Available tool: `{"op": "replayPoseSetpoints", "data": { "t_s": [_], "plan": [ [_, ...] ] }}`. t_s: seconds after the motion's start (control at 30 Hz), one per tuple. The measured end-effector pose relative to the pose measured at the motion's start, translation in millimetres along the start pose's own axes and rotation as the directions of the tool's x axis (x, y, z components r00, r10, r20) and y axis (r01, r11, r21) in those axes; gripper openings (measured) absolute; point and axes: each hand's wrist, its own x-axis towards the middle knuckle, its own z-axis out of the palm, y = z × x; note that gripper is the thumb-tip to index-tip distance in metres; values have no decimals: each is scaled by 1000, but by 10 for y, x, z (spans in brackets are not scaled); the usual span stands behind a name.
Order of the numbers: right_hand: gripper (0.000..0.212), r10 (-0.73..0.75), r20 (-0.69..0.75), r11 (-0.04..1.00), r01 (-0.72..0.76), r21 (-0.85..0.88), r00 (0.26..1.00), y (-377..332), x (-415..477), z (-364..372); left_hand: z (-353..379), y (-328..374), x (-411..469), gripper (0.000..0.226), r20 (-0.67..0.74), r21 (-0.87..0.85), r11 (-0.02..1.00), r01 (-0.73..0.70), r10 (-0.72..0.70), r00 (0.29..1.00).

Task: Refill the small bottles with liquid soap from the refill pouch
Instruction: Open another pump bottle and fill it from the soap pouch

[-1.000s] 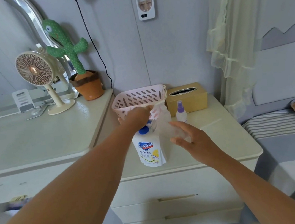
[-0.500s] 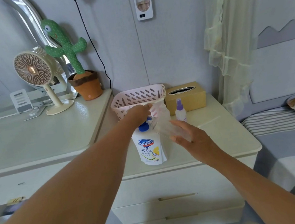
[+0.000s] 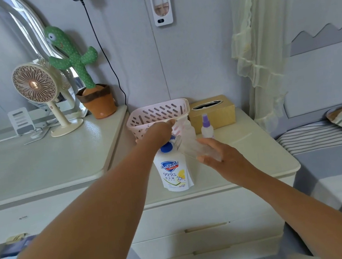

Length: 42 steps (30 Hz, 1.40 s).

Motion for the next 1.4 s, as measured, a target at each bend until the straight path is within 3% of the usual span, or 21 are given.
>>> {"op": "replayPoseSetpoints", "data": {
  "t_s": [0.23, 0.33, 0.43, 0.63, 0.93, 1.13, 1.4],
  "plan": [
    [45, -3, -6, 1000, 3, -1, 1000, -9, 19, -13, -66, 78, -38, 56, -13, 83, 996, -37, 39, 999],
    [47, -10, -16, 1000, 10, -13, 1000, -49, 36, -37, -95, 129, -102, 50, -61, 294, 953, -74, 96, 994],
    [45, -21, -29, 1000, 21, -22, 999, -30, 26, -39, -56, 83, -134, 45, -88, 377, 925, -57, 97, 991],
    [44, -8, 3, 999, 8, -40, 1000, -4, -20, -18, -13, 116, -330, 46, -33, 434, 898, -69, 93, 995],
    [45, -6, -36, 1000, 5, -9, 999, -34, 72, -39, -112, 192, -222, 48, -138, 522, 850, -67, 161, 977],
    [43, 13, -15, 999, -13, -35, 1000, -33, 2, -13, -15, 60, -214, 49, -93, 442, 896, -48, 99, 991],
    [41, 12, -30, 1000, -12, -15, 999, -86, 26, -41, -120, 122, -166, 50, -149, 487, 872, -51, 141, 979]
  ]
}}
